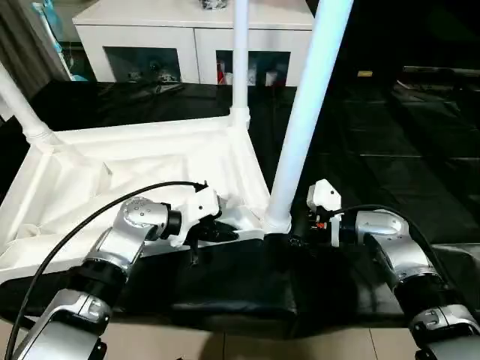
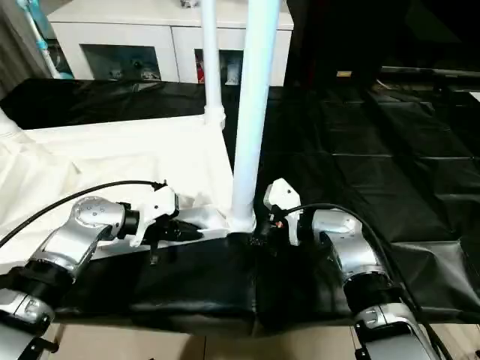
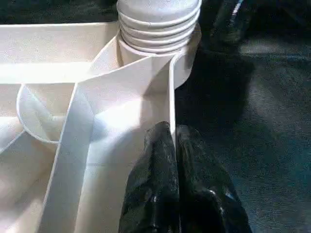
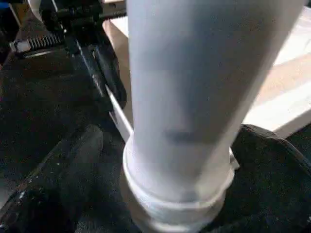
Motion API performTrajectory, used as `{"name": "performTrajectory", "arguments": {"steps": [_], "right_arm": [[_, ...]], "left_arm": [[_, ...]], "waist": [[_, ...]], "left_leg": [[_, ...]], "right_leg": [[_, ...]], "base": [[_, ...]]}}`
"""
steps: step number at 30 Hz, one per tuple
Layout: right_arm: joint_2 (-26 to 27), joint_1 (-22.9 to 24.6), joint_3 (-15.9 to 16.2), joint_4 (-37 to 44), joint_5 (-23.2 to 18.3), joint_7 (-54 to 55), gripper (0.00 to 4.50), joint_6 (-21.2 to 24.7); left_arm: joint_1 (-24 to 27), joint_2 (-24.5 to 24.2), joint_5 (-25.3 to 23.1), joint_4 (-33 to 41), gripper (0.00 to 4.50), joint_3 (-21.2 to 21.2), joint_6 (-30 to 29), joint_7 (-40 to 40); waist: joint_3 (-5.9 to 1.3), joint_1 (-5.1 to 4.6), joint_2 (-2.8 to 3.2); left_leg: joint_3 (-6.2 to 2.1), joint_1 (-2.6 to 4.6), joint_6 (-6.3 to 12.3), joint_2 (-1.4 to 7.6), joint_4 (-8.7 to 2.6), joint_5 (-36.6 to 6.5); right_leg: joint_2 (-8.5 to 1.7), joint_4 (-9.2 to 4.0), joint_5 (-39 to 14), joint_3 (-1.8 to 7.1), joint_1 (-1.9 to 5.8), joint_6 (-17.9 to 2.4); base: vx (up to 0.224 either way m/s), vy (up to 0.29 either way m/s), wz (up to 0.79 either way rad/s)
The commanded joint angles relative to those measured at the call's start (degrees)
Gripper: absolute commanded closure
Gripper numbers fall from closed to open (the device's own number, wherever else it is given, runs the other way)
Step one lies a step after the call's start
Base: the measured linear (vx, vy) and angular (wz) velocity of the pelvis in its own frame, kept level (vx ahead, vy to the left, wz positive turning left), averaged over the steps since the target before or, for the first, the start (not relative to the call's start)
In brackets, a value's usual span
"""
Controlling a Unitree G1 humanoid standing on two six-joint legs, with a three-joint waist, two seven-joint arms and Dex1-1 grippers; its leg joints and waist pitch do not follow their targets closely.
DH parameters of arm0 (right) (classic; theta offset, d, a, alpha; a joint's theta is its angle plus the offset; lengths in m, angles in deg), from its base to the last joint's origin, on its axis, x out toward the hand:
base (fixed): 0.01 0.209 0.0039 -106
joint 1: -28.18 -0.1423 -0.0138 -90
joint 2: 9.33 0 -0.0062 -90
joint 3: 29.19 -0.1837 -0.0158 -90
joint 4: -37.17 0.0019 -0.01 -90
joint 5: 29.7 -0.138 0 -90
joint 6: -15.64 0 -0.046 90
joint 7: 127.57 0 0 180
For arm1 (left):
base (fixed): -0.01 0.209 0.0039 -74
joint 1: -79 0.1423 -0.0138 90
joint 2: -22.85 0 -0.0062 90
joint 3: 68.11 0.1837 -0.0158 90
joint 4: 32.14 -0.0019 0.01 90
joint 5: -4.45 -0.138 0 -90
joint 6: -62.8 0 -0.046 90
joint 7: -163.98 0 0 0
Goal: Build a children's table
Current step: Rotate leg to tighten
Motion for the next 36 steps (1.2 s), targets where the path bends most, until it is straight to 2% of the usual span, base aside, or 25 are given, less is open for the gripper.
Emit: {"name": "performTrajectory", "arguments": {"steps": [1, 5, 9, 10, 13, 16, 32, 36], "right_arm": [[-0.25, -0.78, 0.02, 0.06, -0.55, -0.28, 0.35, 0.33], [-0.35, -0.94, 0.05, -0.41, -0.40, -0.90, 0.73, 0.21], [-0.37, -1.06, 0.00, -0.73, -0.34, -1.13, 0.93, 0.07], [-0.45, -1.04, 0.02, -0.83, -0.40, -1.50, 1.16, 0.07], [-0.47, -0.98, 0.04, -1.11, -0.35, -1.77, 1.27, -0.10], [-0.54, -1.19, -0.01, -1.56, -0.32, -2.07, 1.63, -0.19], [-0.01, -1.46, 0.10, -2.53, -0.12, -2.15, 1.82, -0.55], [1.63, -1.72, -1.27, -3.43, -0.33, 1.95, 1.83, -0.01]], "left_arm": [[1.01, -0.23, -0.43, 0.25, 4.50, 1.47, -0.94, -0.99], [1.12, -0.27, -0.38, 0.61, 4.50, 1.60, -1.45, -0.90], [1.29, -0.48, -0.46, 0.88, 4.50, 1.70, -1.76, -0.94], [1.32, -0.59, -0.54, 0.79, 4.50, 1.84, -1.80, -1.00], [1.44, -0.75, -0.51, 0.88, 4.50, 1.92, -2.03, -1.09], [1.45, -0.94, -0.56, 0.82, 4.50, 2.07, -2.16, -1.42], [1.22, -1.17, -0.57, 0.46, 4.50, 2.15, -2.58, -1.52], [0.57, -0.46, -1.41, -1.01, 4.50, 1.92, -2.75, 0.96]], "waist": [[-3.37, 0.04, -0.81], [-3.54, 0.24, -0.81], [-3.50, 0.23, -0.79], [-3.50, 0.24, -0.85], [-3.48, 0.24, -0.79], [-3.53, 0.22, -0.77], [-3.52, 0.24, -0.89], [-3.44, 0.12, -0.78]], "left_leg": [[-0.03, -0.12, 4.68, 1.46, -3.59, -7.86], [0.04, -0.16, 5.62, 1.42, -3.33, -6.10], [0.11, -0.13, 5.66, 1.44, -3.30, -6.87], [0.14, -0.13, 5.46, 1.44, -3.29, -7.33], [0.10, -0.09, 5.30, 1.48, -3.33, -7.40], [0.13, -0.11, 5.38, 1.42, -3.25, -7.12], [0.14, -0.15, 5.40, 1.38, -3.11, -7.22], [0.10, -0.14, 4.76, 1.35, -3.22, -8.17]], "right_leg": [[-2.70, -2.93, -8.10, 2.25, 3.12, -13.94], [-2.64, -2.46, -4.37, 2.19, 3.21, -14.96], [-2.69, -2.55, -5.37, 2.19, 3.14, -14.92], [-2.72, -2.61, -6.10, 2.22, 3.16, -14.73], [-2.70, -2.60, -6.42, 2.21, 3.11, -14.65], [-2.64, -2.53, -5.85, 2.20, 3.14, -14.73], [-2.62, -2.52, -6.60, 2.21, 3.13, -14.59], [-2.62, -2.70, -8.15, 2.21, 3.07, -14.20]], "base": [[0.000, 0.000, 0.00], [0.000, 0.000, 0.00], [0.000, 0.000, 0.00], [0.000, 0.000, 0.00], [0.000, 0.000, 0.00], [0.000, 0.000, 0.00], [0.000, 0.000, 0.00], [0.000, 0.000, 0.00]]}}
